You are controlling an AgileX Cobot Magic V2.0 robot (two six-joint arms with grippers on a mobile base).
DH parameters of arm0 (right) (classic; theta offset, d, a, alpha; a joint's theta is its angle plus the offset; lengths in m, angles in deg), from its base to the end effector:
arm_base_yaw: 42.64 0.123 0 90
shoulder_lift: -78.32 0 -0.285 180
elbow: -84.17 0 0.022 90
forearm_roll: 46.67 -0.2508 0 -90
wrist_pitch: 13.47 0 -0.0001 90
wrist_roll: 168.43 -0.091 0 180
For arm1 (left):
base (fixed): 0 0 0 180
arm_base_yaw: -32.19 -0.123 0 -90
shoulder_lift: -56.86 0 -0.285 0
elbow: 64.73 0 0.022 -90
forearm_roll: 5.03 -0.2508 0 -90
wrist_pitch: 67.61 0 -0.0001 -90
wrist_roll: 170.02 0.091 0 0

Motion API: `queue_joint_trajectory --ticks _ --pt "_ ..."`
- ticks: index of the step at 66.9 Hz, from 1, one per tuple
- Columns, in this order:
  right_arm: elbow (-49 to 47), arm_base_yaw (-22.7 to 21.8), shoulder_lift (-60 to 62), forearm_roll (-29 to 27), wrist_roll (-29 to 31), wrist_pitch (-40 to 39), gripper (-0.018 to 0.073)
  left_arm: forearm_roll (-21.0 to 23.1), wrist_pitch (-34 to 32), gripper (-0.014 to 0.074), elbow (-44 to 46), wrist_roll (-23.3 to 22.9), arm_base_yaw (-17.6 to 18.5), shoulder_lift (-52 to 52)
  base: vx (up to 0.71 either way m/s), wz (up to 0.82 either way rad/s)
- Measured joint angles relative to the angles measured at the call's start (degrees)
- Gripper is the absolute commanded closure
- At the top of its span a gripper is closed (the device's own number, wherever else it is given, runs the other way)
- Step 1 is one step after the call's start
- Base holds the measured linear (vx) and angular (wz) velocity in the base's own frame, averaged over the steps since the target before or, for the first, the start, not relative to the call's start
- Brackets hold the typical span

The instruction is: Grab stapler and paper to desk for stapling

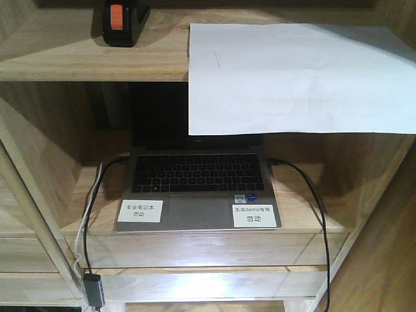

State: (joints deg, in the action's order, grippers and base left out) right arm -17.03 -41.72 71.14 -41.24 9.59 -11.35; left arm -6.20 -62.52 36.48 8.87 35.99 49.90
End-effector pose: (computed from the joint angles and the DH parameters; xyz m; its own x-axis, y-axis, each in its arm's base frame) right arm 0.0568 0.0006 0.2011 0.0340 -0.0596 -0.9976 -0.0105 0.9981 -0.0600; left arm 0.0565 -0.0036 0.1966 -0.0145 0.0019 -0.9999 0.0645 0.9979 0.0010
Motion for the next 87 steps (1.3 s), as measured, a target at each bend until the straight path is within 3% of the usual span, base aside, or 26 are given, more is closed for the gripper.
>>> queue_joint_trajectory --ticks 18,37,49,69,78,87 --pt "0.0 0.0 0.0 0.0 0.0 0.0 0.0568 0.2 -0.5 0.0603 0.0 0.0 0.0 0.0 0.0 0.0" --pt "0.0 0.0 0.0 0.0 0.0 0.0 0.0568 0.5 -11.1 0.0603 0.1 0.0 0.0 0.0 0.0 0.0" --pt "0.0 0.0 0.0 0.0 0.0 0.0 0.0568 0.4 -11.2 0.0603 7.0 0.3 0.0 0.0 0.0 0.0" --pt "0.0 0.0 0.0 0.0 0.0 0.0 0.0568 -0.5 4.5 0.0603 25.6 3.2 0.0 -7.8 0.0 0.0" --pt "0.0 0.0 0.0 0.0 0.0 0.0 0.0568 -0.5 11.0 0.0603 30.5 3.2 0.0 -14.3 0.0 0.0" --pt "0.0 0.0 0.0 0.0 0.0 0.0 0.0568 -0.3 13.1 0.0603 32.2 3.2 0.0 -18.0 0.0 0.0"
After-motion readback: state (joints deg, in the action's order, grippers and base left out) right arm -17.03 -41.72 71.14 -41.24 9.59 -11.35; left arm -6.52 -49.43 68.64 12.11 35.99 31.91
